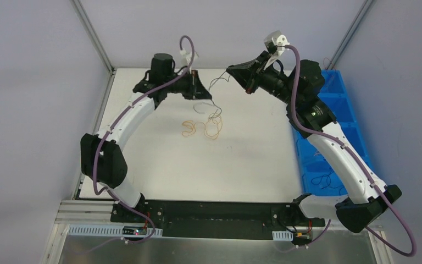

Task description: Untangle the cables

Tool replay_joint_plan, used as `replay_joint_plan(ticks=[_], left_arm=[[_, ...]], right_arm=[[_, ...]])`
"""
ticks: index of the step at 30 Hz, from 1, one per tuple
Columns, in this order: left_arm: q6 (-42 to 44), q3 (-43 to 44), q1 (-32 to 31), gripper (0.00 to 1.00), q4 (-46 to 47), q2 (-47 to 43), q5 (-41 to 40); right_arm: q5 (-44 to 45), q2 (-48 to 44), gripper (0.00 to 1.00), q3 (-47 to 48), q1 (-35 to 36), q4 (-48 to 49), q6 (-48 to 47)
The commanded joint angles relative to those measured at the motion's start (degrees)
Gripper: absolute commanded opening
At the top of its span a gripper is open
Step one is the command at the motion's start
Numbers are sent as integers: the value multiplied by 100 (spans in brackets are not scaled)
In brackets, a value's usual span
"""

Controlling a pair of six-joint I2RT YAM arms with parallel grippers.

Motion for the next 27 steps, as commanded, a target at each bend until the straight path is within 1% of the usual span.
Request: replay_joint_plan(ticks=[1, 2, 3, 4, 5, 6, 8, 10, 12, 13, 14, 17, 21, 24, 27], left_arm=[[647, -753, -240, 8, 337, -440, 1079], [556, -900, -142, 20, 543, -519, 979], [442, -1067, -23, 42, 721, -596, 950], [372, -1159, 91, 57, 867, -664, 935], [373, -1229, 190, 64, 928, -718, 940], [450, -1324, 265, 69, 947, -797, 981], [867, -1607, 331, 77, 947, -1003, 968], [1290, -2023, 338, 83, 949, -1269, 769], [1586, -2458, 347, 86, 1268, -1473, 762], [1697, -2658, 341, 90, 1408, -1565, 806], [1747, -2838, 332, 91, 1577, -1635, 835], [2007, -3081, 252, 91, 1780, -1712, 810], [2695, -3323, 82, 91, 1943, -1606, 671], [2766, -3337, -182, 91, 2373, -1334, 376], [2649, -3215, -545, 91, 2786, -1031, 225]], right_arm=[[695, -78, 0, 387, -7, 143, -104], [722, -76, 0, 405, -23, 130, -109], [738, -85, 0, 422, -27, 116, -98], [746, -90, 0, 433, -32, 104, -75], [742, -90, 0, 457, -37, 103, -37], [748, -86, 0, 483, -36, 93, -11], [791, -54, 0, 569, -32, 94, 56], [833, -6, 0, 683, -29, 94, 89], [890, 53, 0, 805, -31, 84, 108], [910, 81, 0, 873, -31, 74, 109], [925, 120, 0, 938, -33, 46, 115], [922, 201, 0, 1101, -27, -9, 139], [946, 262, 0, 1133, -30, -19, 204], [974, 292, 0, 1177, -25, -33, 272], [979, 345, 0, 1298, -21, -97, 277]])
